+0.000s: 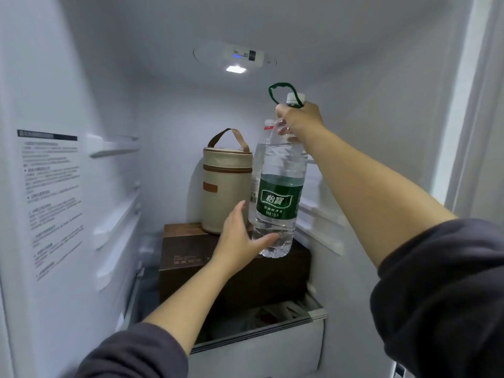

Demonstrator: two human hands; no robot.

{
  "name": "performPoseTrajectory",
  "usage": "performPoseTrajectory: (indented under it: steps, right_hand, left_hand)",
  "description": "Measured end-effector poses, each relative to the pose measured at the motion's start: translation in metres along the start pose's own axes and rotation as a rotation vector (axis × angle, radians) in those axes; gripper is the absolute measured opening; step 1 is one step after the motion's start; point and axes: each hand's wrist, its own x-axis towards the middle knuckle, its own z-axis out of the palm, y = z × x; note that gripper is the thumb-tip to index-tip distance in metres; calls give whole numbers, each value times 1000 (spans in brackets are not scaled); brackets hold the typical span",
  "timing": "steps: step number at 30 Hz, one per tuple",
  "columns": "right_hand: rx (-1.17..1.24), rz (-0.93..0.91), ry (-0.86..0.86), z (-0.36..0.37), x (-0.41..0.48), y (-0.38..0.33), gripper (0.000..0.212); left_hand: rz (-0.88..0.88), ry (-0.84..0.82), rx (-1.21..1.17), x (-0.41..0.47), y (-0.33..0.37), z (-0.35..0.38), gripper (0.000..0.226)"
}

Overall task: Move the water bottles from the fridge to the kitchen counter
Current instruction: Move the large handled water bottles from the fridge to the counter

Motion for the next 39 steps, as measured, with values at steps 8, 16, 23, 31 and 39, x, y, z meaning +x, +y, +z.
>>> performPoseTrajectory:
  steps: [8,16,23,31,39]
  right_hand:
    - [1,-41,54,-5,-8,-1,6]
    - [64,-61,48,-19,-29,-6,7]
    - [-5,-47,-13,-64,-78,-16,4]
    - [-31,-67,-22,-119,-142,-22,31]
    - [31,-130,46,-199,-227,-45,11]
  left_hand:
    - [8,-92,-377,23,0,34,89]
    - [17,-68,-402,20,-3,39,87]
    - [38,-125,-373,5,19,33,83]
    - [83,-155,-293,-42,46,36,86]
    - [173,-157,-187,-108,112,28,84]
